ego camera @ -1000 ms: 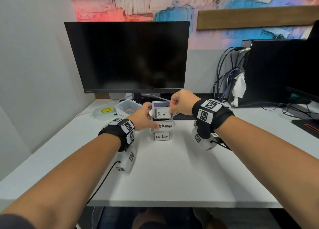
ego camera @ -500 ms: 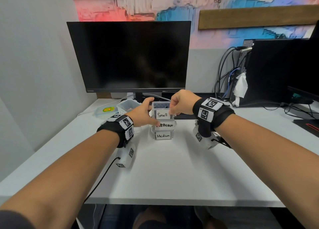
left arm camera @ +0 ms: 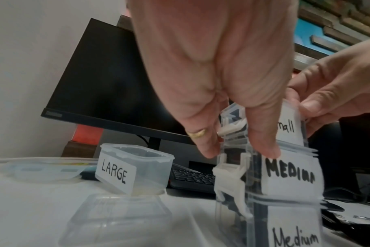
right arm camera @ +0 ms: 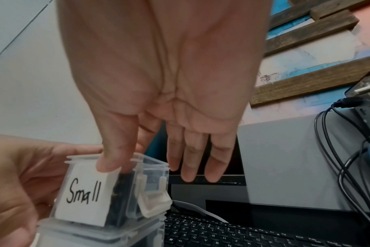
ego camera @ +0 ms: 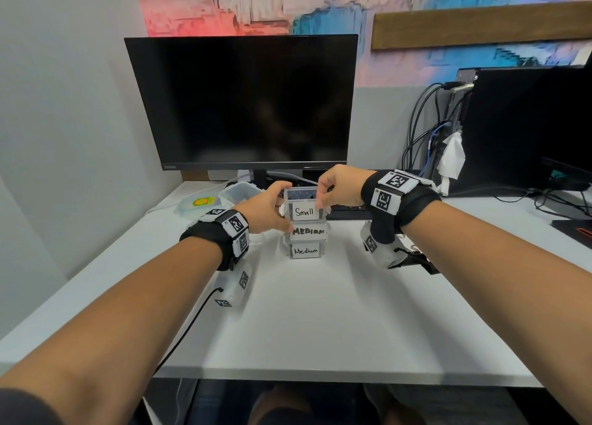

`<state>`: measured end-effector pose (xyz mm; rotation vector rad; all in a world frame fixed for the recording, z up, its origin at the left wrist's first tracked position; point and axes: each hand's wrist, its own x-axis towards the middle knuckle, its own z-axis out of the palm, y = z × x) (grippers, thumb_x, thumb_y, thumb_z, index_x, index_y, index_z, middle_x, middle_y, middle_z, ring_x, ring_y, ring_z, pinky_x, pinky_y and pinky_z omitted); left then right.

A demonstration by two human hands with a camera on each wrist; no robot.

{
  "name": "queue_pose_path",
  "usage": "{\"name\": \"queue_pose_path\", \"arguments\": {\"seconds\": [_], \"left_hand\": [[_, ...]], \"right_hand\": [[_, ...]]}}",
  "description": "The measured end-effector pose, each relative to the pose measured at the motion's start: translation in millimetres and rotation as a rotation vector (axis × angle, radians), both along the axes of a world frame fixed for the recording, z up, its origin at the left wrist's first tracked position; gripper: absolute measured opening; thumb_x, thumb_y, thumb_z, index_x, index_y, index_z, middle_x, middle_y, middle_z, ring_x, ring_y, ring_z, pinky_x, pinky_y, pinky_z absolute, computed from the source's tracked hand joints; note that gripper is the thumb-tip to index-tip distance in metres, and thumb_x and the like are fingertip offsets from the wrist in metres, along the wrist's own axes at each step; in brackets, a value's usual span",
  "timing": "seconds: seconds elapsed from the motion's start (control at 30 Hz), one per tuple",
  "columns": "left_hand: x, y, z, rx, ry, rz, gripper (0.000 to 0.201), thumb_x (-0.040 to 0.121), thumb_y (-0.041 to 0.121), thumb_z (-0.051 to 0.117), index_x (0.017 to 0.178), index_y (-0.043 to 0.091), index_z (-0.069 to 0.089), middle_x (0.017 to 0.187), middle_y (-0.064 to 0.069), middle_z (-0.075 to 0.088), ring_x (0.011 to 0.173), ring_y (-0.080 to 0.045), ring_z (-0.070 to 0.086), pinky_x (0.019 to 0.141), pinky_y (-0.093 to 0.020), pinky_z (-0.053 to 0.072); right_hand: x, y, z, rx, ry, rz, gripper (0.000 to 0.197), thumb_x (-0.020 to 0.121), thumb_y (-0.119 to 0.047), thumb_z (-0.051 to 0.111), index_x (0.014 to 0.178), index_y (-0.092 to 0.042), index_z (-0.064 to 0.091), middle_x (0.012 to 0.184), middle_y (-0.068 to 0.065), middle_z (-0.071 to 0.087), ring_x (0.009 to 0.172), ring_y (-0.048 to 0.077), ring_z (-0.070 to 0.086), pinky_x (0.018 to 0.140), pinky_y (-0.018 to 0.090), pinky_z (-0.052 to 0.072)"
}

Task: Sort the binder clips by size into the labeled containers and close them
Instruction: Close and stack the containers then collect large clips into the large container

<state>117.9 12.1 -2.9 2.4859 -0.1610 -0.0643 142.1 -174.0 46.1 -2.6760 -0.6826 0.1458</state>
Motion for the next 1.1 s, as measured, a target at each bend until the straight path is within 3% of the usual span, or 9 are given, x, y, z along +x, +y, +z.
{"name": "queue_pose_path", "arguments": {"seconds": [0.13,0.23,0.37,0.47,0.57,0.7,0.9,1.0,1.1], "left_hand": [[2.4,1.4,2.8,0.006,0.036,0.002,0.09,0.078,0.017,0.077,0.147,0.025,0.02,0.136,-0.003,0.051,0.117,-0.022,0.055,0.101,-0.038,0.045],[2.6,0.9,5.2,-0.201,0.11,0.028,0.074,0.085,0.028,0.069,0.145,0.026,0.025,0.137,-0.004,0.05,0.122,-0.022,0.051,0.106,-0.04,0.042],[-1.0,-0.8,4.9,-0.291,0.118,0.046,0.061,0.093,0.033,0.057,0.145,0.027,0.027,0.136,-0.001,0.051,0.12,-0.02,0.052,0.102,-0.037,0.044],[-0.6,-0.6,4.4,-0.19,0.113,0.034,0.064,0.092,0.031,0.06,0.145,0.028,0.025,0.14,-0.001,0.047,0.123,-0.021,0.049,0.1,-0.039,0.046],[-1.8,-0.8,5.9,-0.143,0.112,0.037,0.069,0.09,0.028,0.063,0.146,0.028,0.023,0.144,-0.002,0.045,0.125,-0.023,0.049,0.101,-0.042,0.047],[-3.9,1.1,6.4,-0.299,0.177,0.097,0.076,0.091,0.005,0.057,0.151,0.024,0.013,0.145,0.002,0.042,0.129,-0.023,0.044,0.106,-0.04,0.041],[-4.1,10.8,-8.5,-0.156,0.225,0.227,0.05,0.091,0.001,0.052,0.139,0.013,0.043,0.136,-0.011,0.051,0.12,-0.027,0.055,0.094,-0.038,0.053],[-4.1,8.0,-13.2,-0.29,0.306,0.233,0.051,0.093,-0.002,0.049,0.141,0.011,0.037,0.133,-0.013,0.051,0.118,-0.025,0.056,0.097,-0.039,0.049],[-2.7,5.8,-15.4,-0.439,0.328,0.236,0.053,0.094,-0.008,0.042,0.143,0.01,0.033,0.118,-0.017,0.052,0.099,-0.023,0.059,0.094,-0.036,0.048]], "right_hand": [[0.8,0.3,2.0,-0.031,0.007,-0.021,0.026,0.092,-0.038,0.059,0.093,-0.012,0.066,0.102,0.005,0.07,0.09,0.02,0.062,0.083,0.031,0.053],[0.4,0.0,4.3,-0.035,-0.011,-0.029,0.027,0.092,-0.036,0.059,0.101,-0.011,0.065,0.101,0.005,0.068,0.089,0.018,0.059,0.076,0.027,0.046],[-1.4,-0.5,5.3,-0.028,-0.006,-0.054,0.042,0.09,-0.039,0.06,0.126,-0.018,0.054,0.12,-0.001,0.061,0.107,0.017,0.057,0.088,0.027,0.046],[-0.9,0.5,4.0,-0.072,0.014,-0.06,0.052,0.092,-0.039,0.058,0.138,-0.017,0.047,0.134,0.0,0.057,0.121,0.019,0.053,0.103,0.033,0.043],[-1.9,2.6,5.2,-0.112,0.031,-0.06,0.059,0.094,-0.039,0.055,0.145,-0.017,0.037,0.141,0.0,0.05,0.128,0.021,0.048,0.108,0.035,0.039],[-4.6,8.7,7.6,-0.153,-0.004,-0.037,0.058,0.095,-0.039,0.052,0.148,-0.02,0.033,0.145,-0.001,0.046,0.132,0.021,0.044,0.107,0.034,0.036],[-3.9,18.7,3.6,-0.186,-0.021,-0.006,0.061,0.093,-0.049,0.05,0.147,-0.022,0.036,0.143,-0.002,0.048,0.129,0.02,0.048,0.103,0.035,0.039],[-0.9,21.0,3.8,-0.209,-0.024,-0.003,0.063,0.091,-0.05,0.052,0.146,-0.022,0.038,0.141,-0.001,0.051,0.126,0.02,0.05,0.101,0.035,0.041],[1.5,22.6,5.1,-0.232,-0.016,-0.003,0.065,0.09,-0.051,0.053,0.147,-0.023,0.036,0.144,-0.003,0.047,0.129,0.02,0.047,0.105,0.036,0.039]]}}
